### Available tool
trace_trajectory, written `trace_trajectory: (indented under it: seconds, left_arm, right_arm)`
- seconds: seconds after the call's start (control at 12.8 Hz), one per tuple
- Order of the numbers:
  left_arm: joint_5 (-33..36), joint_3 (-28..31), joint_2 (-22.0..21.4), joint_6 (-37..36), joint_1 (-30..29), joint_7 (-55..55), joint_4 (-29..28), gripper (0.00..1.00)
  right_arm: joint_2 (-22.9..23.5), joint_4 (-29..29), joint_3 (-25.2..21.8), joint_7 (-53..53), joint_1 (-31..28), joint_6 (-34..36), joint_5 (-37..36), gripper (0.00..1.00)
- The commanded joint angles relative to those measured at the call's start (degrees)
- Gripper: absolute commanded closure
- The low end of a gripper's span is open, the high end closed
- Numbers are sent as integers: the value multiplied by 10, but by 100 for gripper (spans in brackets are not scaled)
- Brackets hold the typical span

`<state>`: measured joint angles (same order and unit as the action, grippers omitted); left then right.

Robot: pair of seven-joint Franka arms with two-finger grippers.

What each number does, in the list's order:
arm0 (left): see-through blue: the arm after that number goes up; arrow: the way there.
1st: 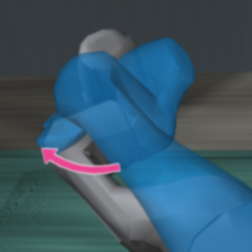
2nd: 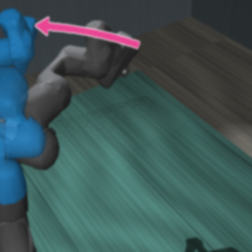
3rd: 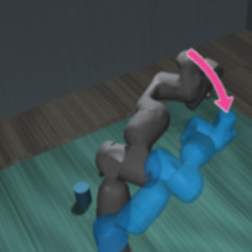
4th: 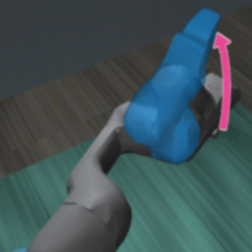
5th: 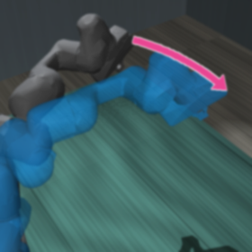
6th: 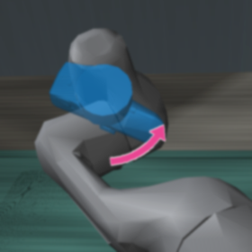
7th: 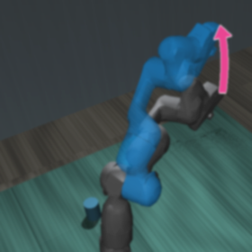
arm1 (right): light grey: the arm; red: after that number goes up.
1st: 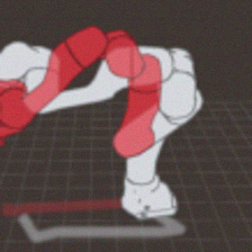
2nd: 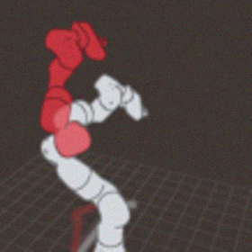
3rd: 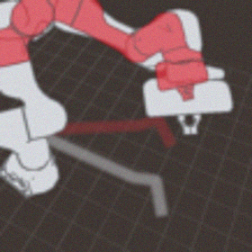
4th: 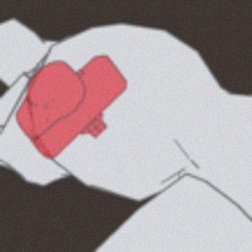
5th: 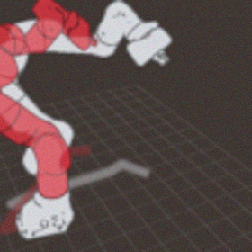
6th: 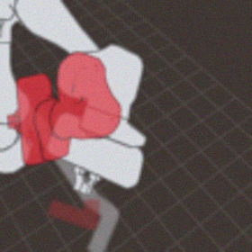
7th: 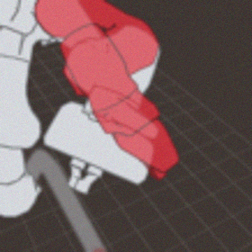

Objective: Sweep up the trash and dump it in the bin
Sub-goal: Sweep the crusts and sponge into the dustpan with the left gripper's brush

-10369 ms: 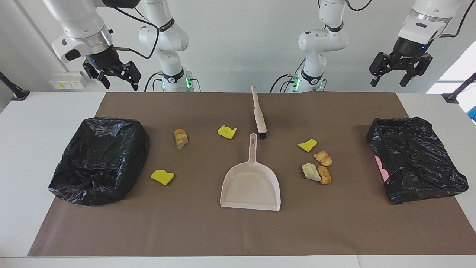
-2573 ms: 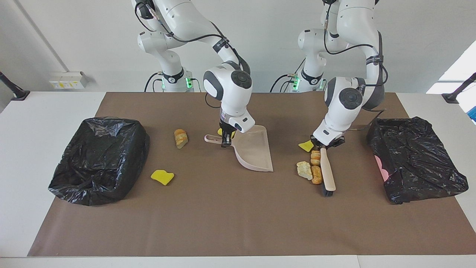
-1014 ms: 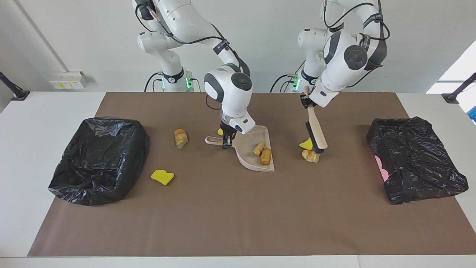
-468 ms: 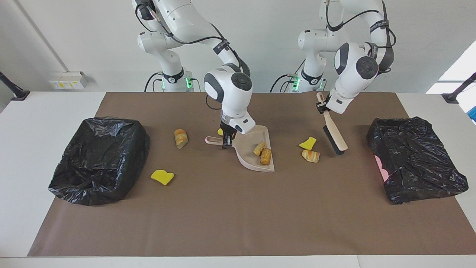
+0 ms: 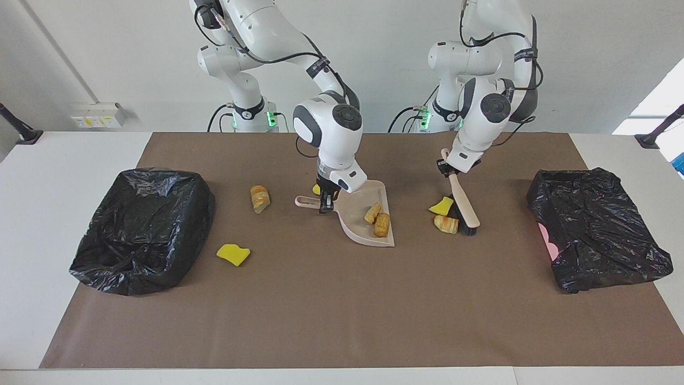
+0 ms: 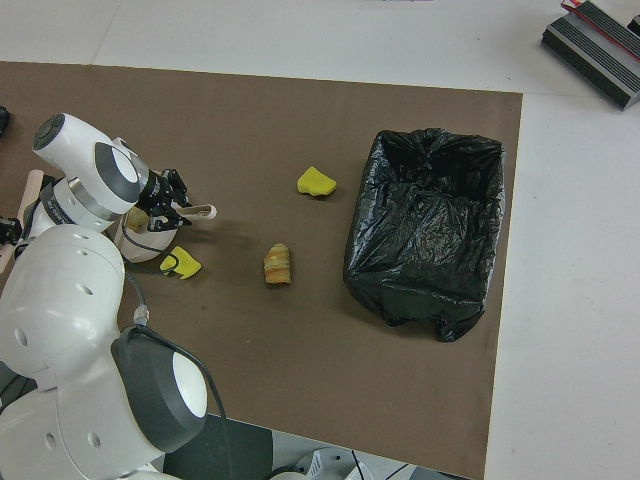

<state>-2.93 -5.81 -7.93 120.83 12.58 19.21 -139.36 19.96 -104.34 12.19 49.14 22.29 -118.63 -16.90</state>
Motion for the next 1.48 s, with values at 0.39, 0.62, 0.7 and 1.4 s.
trace_trajectory:
  seconds: [0.39, 0.62, 0.7, 1.4]
  left_arm:
    - [-25, 4, 45, 83, 142, 58, 5, 100]
    - [-38, 4, 45, 84, 190, 40, 17, 100]
    - [-49, 3, 49, 83, 208, 25, 26, 100]
    - [-109, 10, 55, -18, 186, 15, 99, 100]
  right_arm:
    - [-1, -10, 4, -4, -1, -12, -1, 100]
    - [-1, -10, 4, -4, -1, -13, -1, 100]
    - [-1, -10, 4, -4, -1, -13, -1, 100]
    - [-4, -7, 4, 2, -12, -3, 0, 100]
